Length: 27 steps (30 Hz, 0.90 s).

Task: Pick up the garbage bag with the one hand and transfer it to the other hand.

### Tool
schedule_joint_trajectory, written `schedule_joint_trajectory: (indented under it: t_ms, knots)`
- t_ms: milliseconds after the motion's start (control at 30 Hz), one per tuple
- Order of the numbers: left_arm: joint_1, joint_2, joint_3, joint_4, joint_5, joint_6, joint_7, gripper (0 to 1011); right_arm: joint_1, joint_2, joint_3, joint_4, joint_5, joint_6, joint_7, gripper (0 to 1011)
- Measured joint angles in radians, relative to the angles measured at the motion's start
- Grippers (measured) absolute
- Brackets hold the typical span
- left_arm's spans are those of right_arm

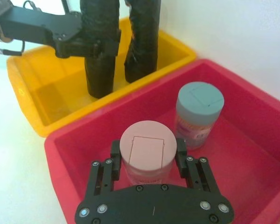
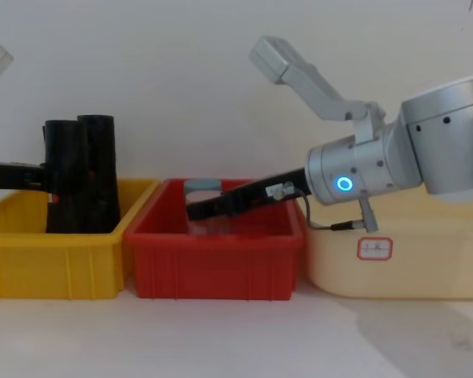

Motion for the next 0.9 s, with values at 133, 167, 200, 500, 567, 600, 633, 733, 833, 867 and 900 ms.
schedule_joint_trajectory:
  t_ms: [133, 167, 200, 500, 567, 600, 633, 733, 833, 867, 900]
  knots:
    - [0.000, 0.000, 0.000, 0.000, 0.000, 0.000, 0.000, 418, -0.017, 0.019, 0.012, -0.055, 0.001, -0.005, -0.006, 660]
    - [0.000, 0.000, 0.000, 0.000, 0.000, 0.000, 0.000, 418, -0.021, 0.025, 0.015, -0.069, 0.002, -0.006, -0.007, 660]
    - [0.000, 0.000, 0.000, 0.000, 0.000, 0.000, 0.000, 418, -0.028, 0.033, 0.020, -0.092, 0.003, -0.009, -0.011, 660]
    - [0.000, 0.000, 0.000, 0.000, 0.000, 0.000, 0.000, 418, -0.072, 0.088, 0.059, -0.244, 0.007, -0.026, -0.046, 660]
    - [0.000, 0.000, 0.000, 0.000, 0.000, 0.000, 0.000, 418, -0.085, 0.108, 0.073, -0.290, 0.006, -0.030, -0.061, 660]
    - [0.000, 0.000, 0.000, 0.000, 0.000, 0.000, 0.000, 418, -0.089, 0.114, 0.077, -0.305, 0.006, -0.031, -0.067, 660]
    - [0.000, 0.000, 0.000, 0.000, 0.000, 0.000, 0.000, 418, -0.098, 0.125, 0.086, -0.332, 0.004, -0.032, -0.080, 660]
    - [0.000, 0.000, 0.000, 0.000, 0.000, 0.000, 0.000, 418, -0.116, 0.153, 0.105, -0.392, -0.003, -0.032, -0.108, 660]
    - [0.000, 0.000, 0.000, 0.000, 0.000, 0.000, 0.000, 418, -0.136, 0.179, 0.124, -0.444, -0.012, -0.030, -0.135, 660]
    - [0.000, 0.000, 0.000, 0.000, 0.000, 0.000, 0.000, 418, -0.140, 0.186, 0.129, -0.456, -0.015, -0.029, -0.143, 660]
    - [0.000, 0.000, 0.000, 0.000, 0.000, 0.000, 0.000, 418, -0.146, 0.192, 0.133, -0.468, -0.017, -0.028, -0.153, 660]
